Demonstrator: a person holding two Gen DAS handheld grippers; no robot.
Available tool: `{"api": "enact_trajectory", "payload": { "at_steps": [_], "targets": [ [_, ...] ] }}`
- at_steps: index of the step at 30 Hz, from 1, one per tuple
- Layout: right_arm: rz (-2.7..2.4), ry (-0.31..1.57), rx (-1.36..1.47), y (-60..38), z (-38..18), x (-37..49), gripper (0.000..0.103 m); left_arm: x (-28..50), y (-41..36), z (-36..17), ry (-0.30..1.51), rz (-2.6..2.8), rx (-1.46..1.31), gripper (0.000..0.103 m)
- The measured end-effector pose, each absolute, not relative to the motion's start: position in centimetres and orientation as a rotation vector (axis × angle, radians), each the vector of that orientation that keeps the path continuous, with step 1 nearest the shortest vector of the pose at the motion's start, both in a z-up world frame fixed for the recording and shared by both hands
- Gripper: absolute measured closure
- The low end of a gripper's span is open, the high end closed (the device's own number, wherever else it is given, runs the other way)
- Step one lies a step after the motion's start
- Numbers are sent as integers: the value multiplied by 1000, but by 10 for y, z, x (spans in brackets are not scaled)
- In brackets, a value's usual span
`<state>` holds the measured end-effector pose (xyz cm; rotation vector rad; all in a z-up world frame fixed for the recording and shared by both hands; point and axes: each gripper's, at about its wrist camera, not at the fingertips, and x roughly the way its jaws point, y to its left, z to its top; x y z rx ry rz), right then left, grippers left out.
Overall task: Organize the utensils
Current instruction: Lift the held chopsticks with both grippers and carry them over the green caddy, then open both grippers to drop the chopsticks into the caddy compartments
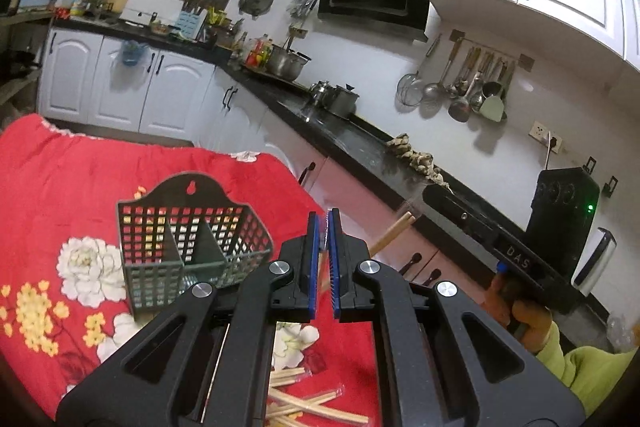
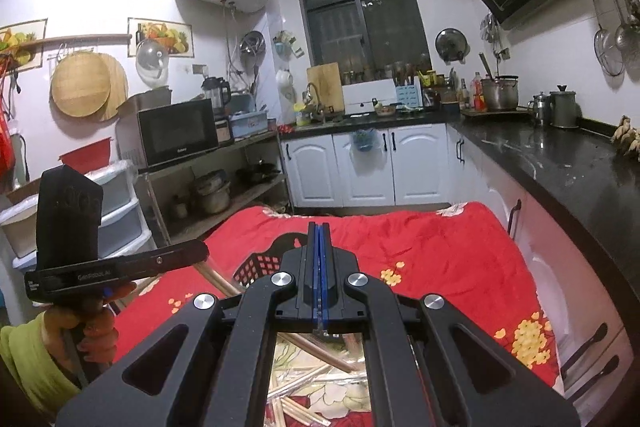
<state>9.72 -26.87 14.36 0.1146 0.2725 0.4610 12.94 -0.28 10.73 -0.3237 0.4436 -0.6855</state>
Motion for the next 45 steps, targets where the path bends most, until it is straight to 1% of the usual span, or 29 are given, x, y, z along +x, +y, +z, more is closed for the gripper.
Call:
{"api": "enact_trajectory", "payload": {
  "at_steps": [10,20,26,32,38,45],
  "targets": [
    [460,216,120,-272,165,102,102,136,-1,142,376,-675,-300,101],
    [472,154,134,-266,193,119,102,143,21,178,311,-592,-270,101],
    [501,110,145,-254,213,129,102,151,38,187,304,-526,-274,101],
    [528,83,139,-238,229,140,102,159,53,188,301,-484,-274,101],
    [541,86,128,-224,234,154,102,171,56,176,325,-447,-271,101],
    [538,136,125,-216,219,171,102,183,59,157,353,-422,-291,101]
  ]
}}
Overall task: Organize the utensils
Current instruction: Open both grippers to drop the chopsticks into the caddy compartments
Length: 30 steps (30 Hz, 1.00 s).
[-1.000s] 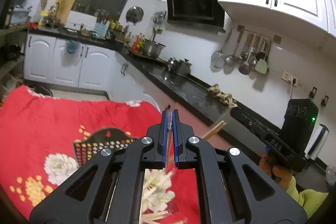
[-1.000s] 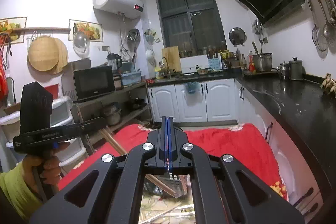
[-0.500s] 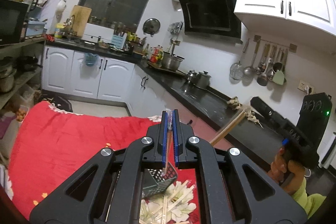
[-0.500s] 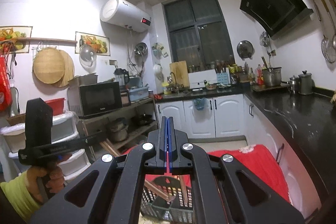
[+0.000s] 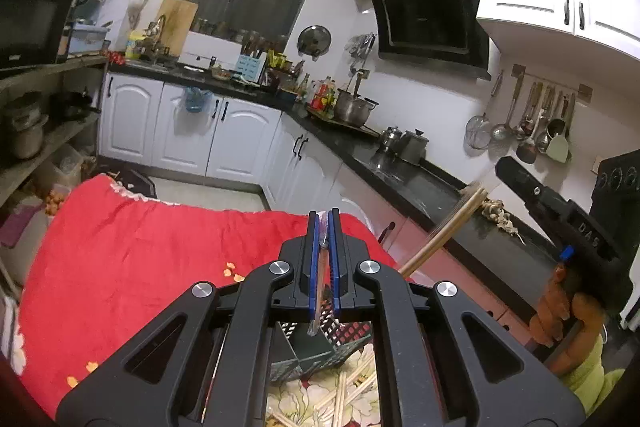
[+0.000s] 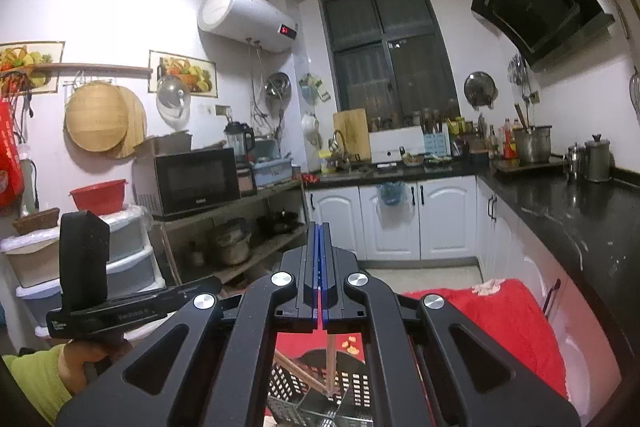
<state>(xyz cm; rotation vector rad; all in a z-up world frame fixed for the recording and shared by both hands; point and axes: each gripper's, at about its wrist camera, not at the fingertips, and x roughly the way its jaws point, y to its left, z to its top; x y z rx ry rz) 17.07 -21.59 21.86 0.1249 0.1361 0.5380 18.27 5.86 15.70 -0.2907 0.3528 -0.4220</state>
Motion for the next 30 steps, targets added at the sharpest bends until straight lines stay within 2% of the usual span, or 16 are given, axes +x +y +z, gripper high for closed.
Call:
{"api": "enact_trajectory", "payload": {
  "at_steps": [16,17,20,22,26,30],
  "targets": [
    [473,298,156,-220,157,210,101,193,53,113,433,-422,-316,101],
    [464,307,155,-223,154,210,98,194,54,111,442,-419,-319,100],
    [434,304,145,-227,145,206,64,196,57,102,465,-405,-325,91],
    [415,310,126,-229,139,204,64,196,60,98,477,-396,-330,78],
    [401,327,122,-236,128,197,63,190,62,96,471,-365,-319,61],
    [378,335,114,-241,119,187,56,178,62,97,455,-343,-293,40]
  ]
}}
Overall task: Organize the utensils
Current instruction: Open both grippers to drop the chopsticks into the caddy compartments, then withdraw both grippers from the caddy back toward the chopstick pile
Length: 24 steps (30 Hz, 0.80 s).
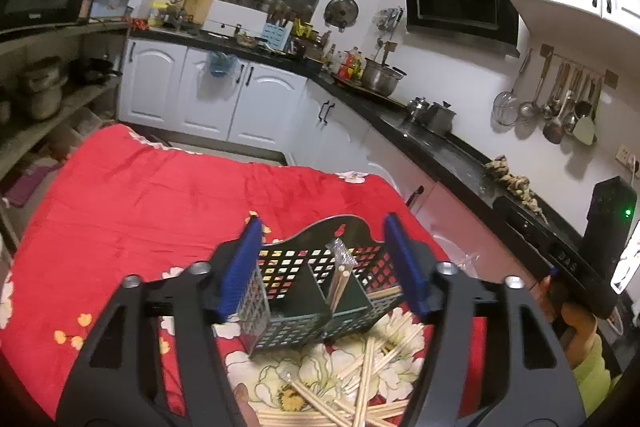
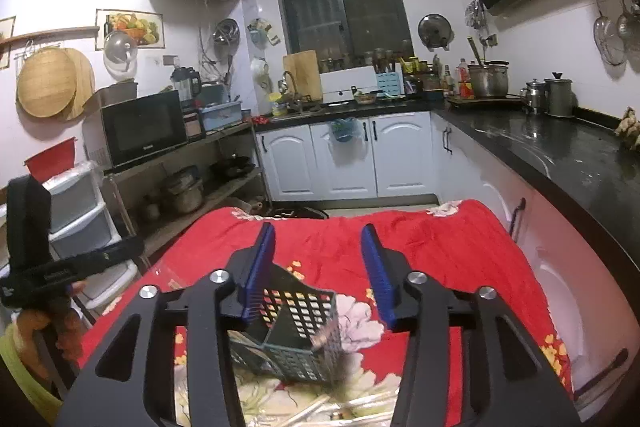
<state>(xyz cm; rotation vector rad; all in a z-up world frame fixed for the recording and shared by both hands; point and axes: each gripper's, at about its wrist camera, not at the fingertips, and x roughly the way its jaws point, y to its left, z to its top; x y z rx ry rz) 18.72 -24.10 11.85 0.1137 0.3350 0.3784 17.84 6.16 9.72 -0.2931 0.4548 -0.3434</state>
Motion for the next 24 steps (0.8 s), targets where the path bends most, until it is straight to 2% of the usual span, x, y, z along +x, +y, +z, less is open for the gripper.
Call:
{"api": "enact_trajectory", "payload": {
  "at_steps": [2,4,9,24],
  "targets": [
    [375,339,112,-242,117,184,56,172,61,99,443,-345,-289,33],
    [374,341,115,-244,114,179,54,167,60,100,434,-339,-279,22],
    [377,344,108,-248,110,167,50,150,63,102,410,-316,-268,11],
    [395,378,80,-250,93,134,47,126,74,77,455,-293,-316,11]
  ]
}}
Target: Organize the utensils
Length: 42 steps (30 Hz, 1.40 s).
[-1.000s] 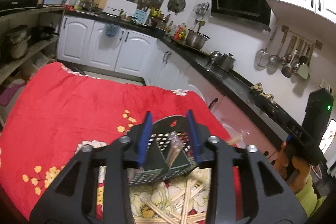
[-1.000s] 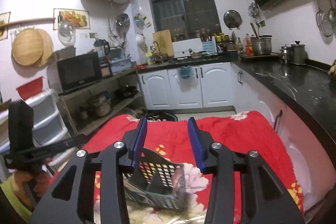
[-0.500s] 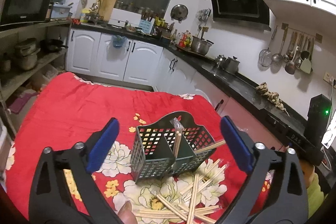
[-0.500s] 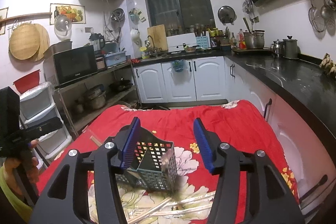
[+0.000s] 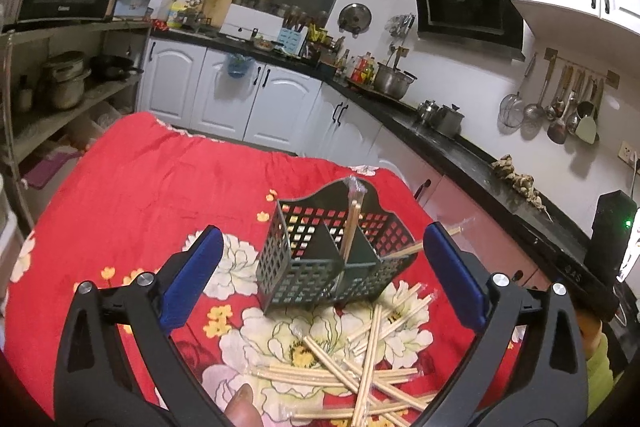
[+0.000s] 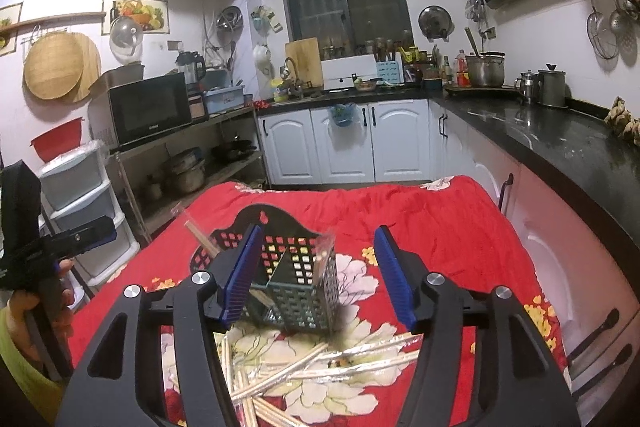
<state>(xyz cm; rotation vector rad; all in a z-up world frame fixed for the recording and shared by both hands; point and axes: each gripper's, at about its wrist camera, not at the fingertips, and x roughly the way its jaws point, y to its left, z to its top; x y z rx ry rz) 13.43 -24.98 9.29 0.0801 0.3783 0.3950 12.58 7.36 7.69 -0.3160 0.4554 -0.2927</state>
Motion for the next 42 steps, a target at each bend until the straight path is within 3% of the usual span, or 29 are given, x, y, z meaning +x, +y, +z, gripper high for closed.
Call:
{"api": "enact_trajectory", "payload": {
  "at_steps": [42],
  "targets": [
    [424,546,22,-247,18,64,39,124,31,6,649,-326,-259,11]
  ]
}}
